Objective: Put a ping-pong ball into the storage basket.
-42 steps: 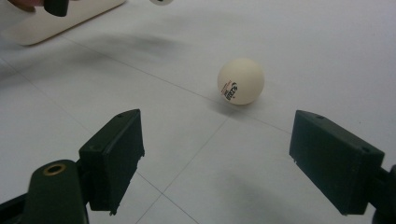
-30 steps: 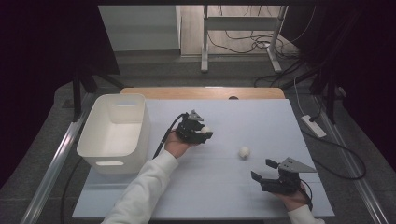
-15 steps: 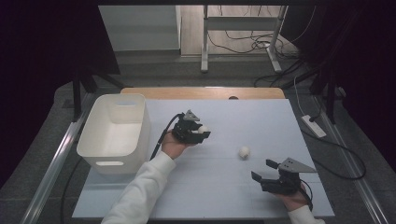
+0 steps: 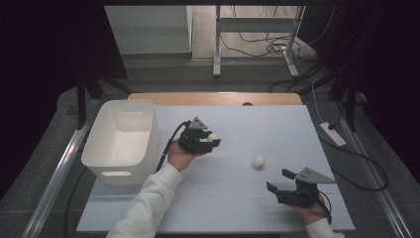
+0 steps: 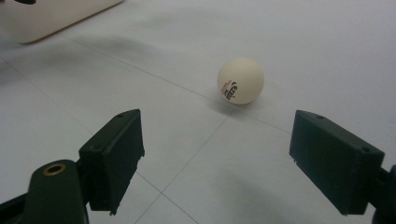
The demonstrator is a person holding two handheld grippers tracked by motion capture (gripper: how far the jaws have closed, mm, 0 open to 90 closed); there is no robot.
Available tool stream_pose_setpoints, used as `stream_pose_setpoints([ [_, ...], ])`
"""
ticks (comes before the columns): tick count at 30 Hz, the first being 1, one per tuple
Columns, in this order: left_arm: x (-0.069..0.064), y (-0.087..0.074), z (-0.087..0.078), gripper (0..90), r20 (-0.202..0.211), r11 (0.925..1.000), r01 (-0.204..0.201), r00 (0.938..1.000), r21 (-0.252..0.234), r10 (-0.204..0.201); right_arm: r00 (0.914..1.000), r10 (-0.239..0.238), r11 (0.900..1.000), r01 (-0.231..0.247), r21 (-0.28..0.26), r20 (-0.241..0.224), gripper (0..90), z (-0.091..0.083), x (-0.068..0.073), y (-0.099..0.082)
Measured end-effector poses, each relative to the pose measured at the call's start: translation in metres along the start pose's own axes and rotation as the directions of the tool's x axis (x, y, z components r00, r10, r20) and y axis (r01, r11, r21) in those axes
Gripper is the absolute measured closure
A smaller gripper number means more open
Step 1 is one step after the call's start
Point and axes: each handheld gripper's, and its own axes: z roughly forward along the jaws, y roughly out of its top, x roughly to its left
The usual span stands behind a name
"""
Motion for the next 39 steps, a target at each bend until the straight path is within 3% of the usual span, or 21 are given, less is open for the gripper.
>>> stream_pose_setpoints([
  [39,-0.009,-0.005,-0.036,50.9,0.008,0.9953,-0.018,0.9998,-0.095,0.019,1.0,-0.007,1.0,0.007,0.001,0.004,17.8,0.0,0.0,0.0],
])
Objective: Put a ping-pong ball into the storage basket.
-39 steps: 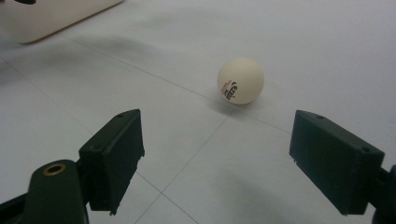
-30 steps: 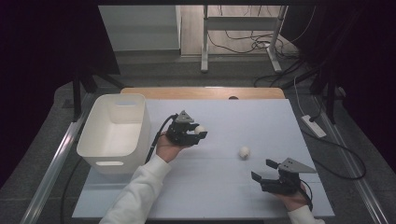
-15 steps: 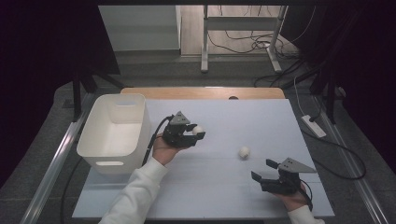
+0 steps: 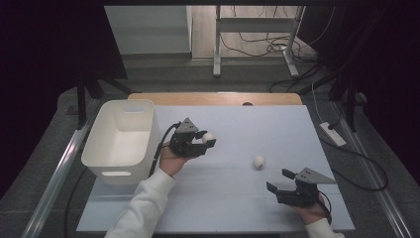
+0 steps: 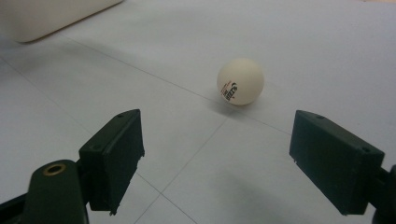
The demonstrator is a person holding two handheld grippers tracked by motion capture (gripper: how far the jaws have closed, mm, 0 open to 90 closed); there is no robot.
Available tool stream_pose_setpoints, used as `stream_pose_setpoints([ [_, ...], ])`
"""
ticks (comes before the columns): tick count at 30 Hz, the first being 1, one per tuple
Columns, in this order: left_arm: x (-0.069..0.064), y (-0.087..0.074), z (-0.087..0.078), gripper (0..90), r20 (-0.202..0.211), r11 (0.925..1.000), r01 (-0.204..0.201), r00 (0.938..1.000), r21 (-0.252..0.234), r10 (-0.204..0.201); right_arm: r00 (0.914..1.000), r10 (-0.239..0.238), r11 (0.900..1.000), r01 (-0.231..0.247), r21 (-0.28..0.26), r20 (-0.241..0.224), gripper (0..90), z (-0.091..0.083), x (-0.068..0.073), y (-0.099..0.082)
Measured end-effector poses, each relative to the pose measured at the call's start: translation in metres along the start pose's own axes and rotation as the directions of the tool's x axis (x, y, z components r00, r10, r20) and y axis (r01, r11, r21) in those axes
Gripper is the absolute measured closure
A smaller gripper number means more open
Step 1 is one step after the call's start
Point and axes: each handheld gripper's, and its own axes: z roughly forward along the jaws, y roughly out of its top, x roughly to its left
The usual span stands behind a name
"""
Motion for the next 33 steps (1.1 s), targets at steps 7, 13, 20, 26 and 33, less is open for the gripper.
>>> stream_pose_setpoints([
  [7,-0.003,0.002,-0.006,50.9,0.001,0.9998,-0.006,1.0,-0.019,0.007,1.0,0.0,1.0,0.0,-0.003,0.0,17.8,0.0,0.0,0.0],
  [13,-0.005,0.004,-0.013,50.9,-0.002,0.9992,-0.012,0.9999,-0.039,0.012,1.0,0.0,1.0,0.0,-0.001,0.002,17.8,0.0,0.0,0.0],
  [20,-0.007,0.007,-0.021,50.9,-0.002,0.9977,-0.016,0.9999,-0.066,0.016,1.0,0.005,1.0,-0.005,-0.003,0.002,17.8,0.0,0.0,0.0],
  [26,-0.007,0.009,-0.027,50.9,-0.012,0.9967,-0.02,0.9997,-0.079,0.019,1.0,0.002,1.0,-0.002,-0.003,0.002,17.8,0.0,0.0,0.0],
  [33,-0.007,0.011,-0.034,50.9,0.002,0.9951,-0.014,0.9999,-0.098,0.015,1.0,0.004,1.0,-0.004,-0.004,0.003,17.8,0.0,0.0,0.0],
])
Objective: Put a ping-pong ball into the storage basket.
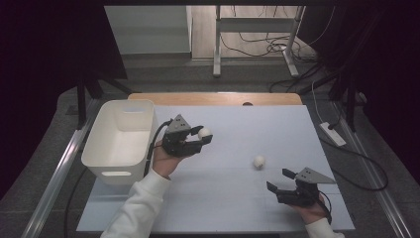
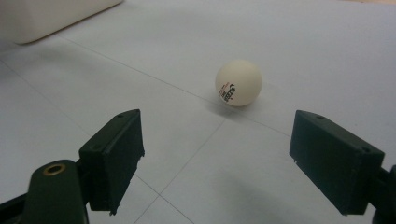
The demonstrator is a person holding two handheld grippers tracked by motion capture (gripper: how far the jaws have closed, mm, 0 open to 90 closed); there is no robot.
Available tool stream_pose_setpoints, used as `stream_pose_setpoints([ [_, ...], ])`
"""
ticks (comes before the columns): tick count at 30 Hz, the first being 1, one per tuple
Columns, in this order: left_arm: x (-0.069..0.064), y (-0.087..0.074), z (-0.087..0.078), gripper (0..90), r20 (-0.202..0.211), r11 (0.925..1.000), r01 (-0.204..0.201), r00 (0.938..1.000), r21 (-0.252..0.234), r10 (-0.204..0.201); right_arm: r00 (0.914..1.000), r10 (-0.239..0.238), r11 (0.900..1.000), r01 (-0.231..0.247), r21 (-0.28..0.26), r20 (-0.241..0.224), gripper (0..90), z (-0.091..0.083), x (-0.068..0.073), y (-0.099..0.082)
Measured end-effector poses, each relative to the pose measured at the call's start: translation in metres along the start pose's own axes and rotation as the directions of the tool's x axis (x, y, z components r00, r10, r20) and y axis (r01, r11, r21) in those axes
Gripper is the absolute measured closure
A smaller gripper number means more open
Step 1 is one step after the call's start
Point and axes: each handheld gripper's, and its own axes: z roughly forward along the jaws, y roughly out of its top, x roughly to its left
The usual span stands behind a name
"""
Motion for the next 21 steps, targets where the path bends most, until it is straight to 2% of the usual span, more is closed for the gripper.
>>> stream_pose_setpoints([
  [21,0.0,0.006,-0.016,50.8,-0.033,0.9996,-0.015,0.9994,-0.024,0.014,1.0,0.0,1.0,0.0,0.001,-0.001,17.7,0.0,0.0,0.0],
])
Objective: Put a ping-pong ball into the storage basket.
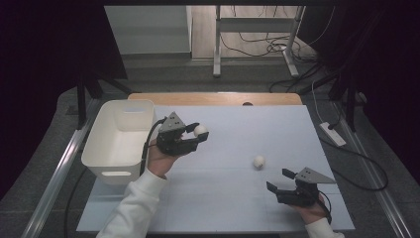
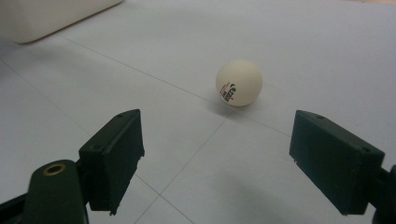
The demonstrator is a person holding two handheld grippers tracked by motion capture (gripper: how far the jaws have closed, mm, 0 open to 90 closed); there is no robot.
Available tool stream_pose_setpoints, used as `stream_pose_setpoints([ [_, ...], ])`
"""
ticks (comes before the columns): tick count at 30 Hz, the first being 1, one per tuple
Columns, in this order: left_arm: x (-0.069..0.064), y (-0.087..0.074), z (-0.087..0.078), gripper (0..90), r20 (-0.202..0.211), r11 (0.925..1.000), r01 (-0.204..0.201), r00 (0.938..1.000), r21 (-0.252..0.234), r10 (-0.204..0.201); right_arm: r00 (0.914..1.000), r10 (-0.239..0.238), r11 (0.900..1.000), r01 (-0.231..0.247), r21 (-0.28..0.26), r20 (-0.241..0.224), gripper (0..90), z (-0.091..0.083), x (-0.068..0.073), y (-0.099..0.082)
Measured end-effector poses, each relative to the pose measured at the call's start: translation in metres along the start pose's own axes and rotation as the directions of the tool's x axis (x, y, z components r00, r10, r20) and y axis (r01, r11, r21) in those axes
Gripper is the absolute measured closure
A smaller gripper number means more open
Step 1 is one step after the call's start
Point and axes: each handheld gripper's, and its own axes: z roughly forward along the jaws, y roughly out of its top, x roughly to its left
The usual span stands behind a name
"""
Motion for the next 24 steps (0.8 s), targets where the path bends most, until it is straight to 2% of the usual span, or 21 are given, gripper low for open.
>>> stream_pose_setpoints([
  [5,0.001,0.001,-0.004,50.8,-0.01,1.0,-0.008,0.9999,-0.003,0.008,1.0,0.001,1.0,-0.001,-0.001,-0.001,17.7,0.0,0.0,0.0],
  [24,0.008,0.0,-0.021,50.8,-0.046,0.9994,0.006,0.9989,-0.035,-0.008,1.0,-0.003,1.0,0.003,0.0,0.002,17.8,0.0,0.0,0.0],
])
